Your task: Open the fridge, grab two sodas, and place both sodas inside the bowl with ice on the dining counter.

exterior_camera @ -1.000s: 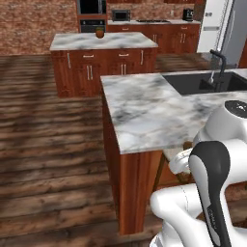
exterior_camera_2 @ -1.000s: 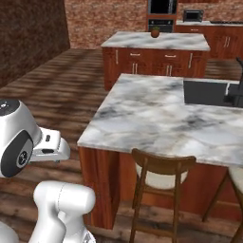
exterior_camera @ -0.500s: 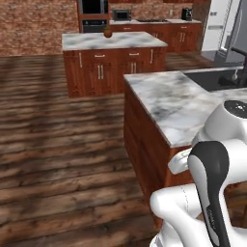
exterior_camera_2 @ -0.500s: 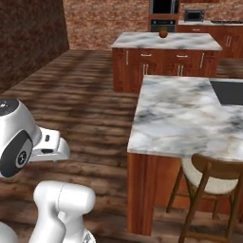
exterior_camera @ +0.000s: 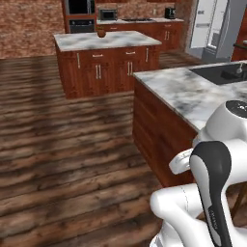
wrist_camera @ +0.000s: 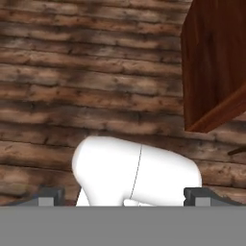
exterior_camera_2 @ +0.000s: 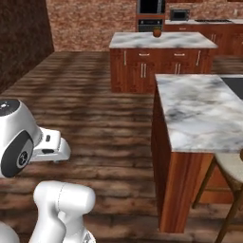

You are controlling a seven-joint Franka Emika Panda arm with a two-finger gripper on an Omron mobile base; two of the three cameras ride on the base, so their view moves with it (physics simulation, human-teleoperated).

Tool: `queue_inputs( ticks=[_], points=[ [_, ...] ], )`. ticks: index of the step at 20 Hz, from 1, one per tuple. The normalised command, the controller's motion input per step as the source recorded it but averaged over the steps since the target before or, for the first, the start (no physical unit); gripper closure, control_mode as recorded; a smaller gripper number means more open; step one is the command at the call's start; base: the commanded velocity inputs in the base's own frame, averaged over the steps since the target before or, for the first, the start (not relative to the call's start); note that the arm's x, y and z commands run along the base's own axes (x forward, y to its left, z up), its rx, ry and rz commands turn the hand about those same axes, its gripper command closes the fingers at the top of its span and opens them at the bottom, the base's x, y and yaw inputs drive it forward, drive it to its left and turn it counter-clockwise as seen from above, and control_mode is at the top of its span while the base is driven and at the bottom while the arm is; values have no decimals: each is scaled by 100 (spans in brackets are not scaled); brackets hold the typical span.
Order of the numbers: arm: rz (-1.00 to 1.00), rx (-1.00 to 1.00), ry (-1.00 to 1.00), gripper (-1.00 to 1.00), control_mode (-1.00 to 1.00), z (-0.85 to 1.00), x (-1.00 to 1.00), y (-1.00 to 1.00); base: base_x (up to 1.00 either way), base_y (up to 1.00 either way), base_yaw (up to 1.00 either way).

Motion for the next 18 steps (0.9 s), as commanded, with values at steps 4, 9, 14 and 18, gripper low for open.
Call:
queue_inputs(
  ticks=[4, 9, 14, 18],
  points=[
    [0, 0, 0, -100, 100, 0, 0, 0, 51, 78, -46],
    [0, 0, 0, -100, 100, 0, 0, 0, 50, 66, -51],
    [0, 0, 0, -100, 100, 0, 0, 0, 53, 59, -48],
    [0, 0, 0, -100, 100, 0, 0, 0, 47, 80, -45]
  ],
)
